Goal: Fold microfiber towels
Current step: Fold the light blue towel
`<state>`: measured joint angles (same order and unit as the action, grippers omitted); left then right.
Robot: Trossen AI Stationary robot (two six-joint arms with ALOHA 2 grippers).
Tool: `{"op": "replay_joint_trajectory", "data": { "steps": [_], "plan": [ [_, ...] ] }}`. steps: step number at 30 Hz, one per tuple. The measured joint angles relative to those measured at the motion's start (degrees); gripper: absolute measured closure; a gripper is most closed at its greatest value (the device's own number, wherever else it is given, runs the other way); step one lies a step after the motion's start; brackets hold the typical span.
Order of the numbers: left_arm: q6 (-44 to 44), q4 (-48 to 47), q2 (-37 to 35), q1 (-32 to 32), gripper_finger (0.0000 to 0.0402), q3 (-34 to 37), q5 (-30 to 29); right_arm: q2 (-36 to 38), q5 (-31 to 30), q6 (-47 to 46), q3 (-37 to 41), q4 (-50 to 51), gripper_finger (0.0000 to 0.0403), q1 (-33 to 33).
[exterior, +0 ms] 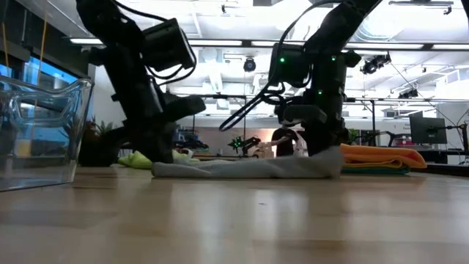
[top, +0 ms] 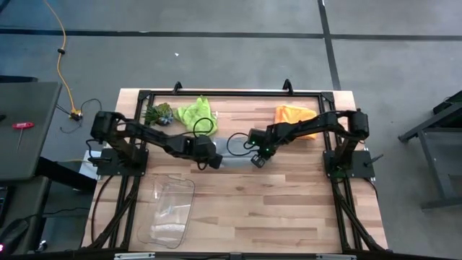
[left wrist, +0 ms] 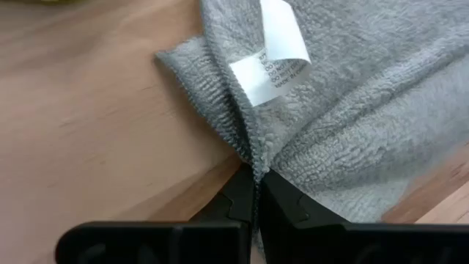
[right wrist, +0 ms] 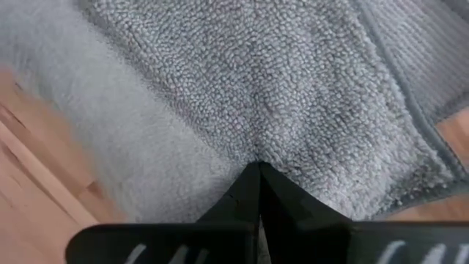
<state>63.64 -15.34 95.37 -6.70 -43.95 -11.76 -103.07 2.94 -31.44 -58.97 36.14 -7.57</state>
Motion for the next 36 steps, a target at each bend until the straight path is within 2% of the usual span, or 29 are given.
{"op": "replay_joint_trajectory", "data": {
  "steps": [9,20,25,30,36],
  "plan": [
    [-6.8,-2.3,-4.2,-2.7,0.0371,0.1,1.2,0.3,-0.6,-1.1,0.1,0.3,0.0403,-0.8],
    [-13.3,-8.0,-6.6,-4.3,0.0290,0.1,2.1,0.7,-1.1,-0.6,0.0,0.4,0.0403,-0.8],
    [-17.2,-7.5,-13.3,-6.4,0.0259,0.1,-0.2,4.6,-3.4,1.3,-0.1,0.9,0.0403,-0.8],
    [-23.4,-6.7,-19.1,-8.1,0.0245,0.1,-2.5,10.0,-4.1,1.7,-0.1,0.4,0.0403,-1.1],
    [-28.3,-0.2,-20.0,-8.3,0.0245,0.0,-1.5,15.7,-4.0,-1.3,-0.1,4.2,0.0390,-4.2]
  ]
}}
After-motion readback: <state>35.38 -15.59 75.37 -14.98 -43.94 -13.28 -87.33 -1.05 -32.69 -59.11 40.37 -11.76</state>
